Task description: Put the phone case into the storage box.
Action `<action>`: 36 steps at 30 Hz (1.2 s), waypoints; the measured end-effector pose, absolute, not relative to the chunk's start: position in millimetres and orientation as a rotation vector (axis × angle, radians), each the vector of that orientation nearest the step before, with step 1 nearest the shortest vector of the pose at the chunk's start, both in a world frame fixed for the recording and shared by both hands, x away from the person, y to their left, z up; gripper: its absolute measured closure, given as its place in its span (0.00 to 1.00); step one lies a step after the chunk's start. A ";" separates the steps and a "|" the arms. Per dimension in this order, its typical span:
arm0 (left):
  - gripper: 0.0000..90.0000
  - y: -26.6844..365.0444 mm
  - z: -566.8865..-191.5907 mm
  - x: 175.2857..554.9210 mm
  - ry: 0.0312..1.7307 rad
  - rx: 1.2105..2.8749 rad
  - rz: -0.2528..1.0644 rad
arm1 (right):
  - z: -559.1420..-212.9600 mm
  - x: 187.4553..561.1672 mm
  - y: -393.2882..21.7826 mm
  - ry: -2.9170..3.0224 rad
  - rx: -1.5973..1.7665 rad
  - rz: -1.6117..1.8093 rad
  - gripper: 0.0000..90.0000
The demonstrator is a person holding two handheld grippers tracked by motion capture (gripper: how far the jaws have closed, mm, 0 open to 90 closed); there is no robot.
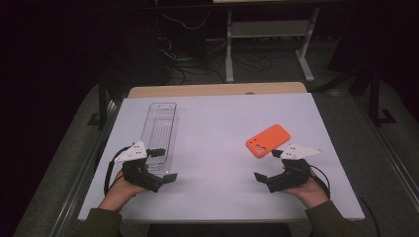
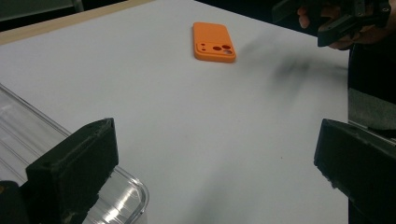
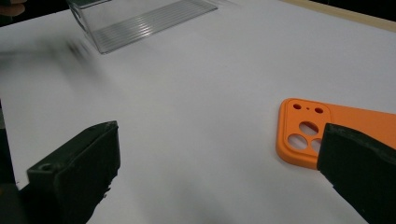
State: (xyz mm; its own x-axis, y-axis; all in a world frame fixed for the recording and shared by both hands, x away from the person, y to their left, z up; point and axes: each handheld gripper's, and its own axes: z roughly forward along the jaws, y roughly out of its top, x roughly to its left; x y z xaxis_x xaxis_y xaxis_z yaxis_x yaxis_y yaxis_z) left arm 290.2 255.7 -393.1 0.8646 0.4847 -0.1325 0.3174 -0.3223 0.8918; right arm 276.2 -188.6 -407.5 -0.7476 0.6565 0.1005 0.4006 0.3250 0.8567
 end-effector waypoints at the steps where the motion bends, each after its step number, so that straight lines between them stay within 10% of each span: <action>1: 0.00 255.6 -393.2 290.1 0.593 1.934 0.189 | -407.4 276.2 -188.6 2.328 0.955 1.390 0.00; 36: 0.00 256.2 -392.7 289.9 0.607 1.917 0.178 | -403.4 295.3 -186.4 2.306 0.983 1.347 0.00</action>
